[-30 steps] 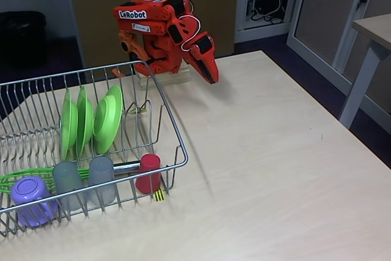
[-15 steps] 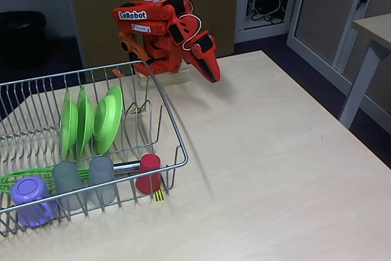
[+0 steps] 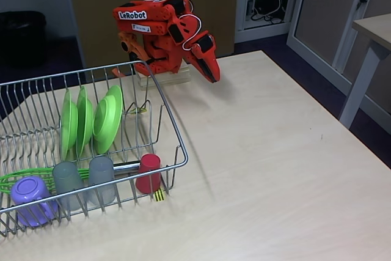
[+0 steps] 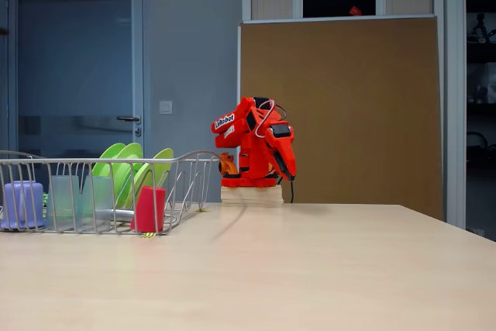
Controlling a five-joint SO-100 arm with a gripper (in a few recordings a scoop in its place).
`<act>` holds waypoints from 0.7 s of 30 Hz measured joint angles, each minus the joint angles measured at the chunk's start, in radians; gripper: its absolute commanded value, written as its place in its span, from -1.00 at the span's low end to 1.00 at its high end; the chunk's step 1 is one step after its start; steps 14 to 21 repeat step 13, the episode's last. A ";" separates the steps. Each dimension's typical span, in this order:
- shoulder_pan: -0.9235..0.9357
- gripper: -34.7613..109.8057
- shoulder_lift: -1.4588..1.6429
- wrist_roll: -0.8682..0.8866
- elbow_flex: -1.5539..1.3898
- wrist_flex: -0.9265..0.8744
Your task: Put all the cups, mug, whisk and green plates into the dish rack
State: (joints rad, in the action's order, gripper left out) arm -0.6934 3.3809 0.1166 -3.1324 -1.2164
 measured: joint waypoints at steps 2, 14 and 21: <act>0.000 -0.52 0.000 0.000 0.000 0.000; 0.000 -0.52 0.000 0.000 0.000 -0.015; 0.000 -0.52 0.000 0.000 0.000 -0.015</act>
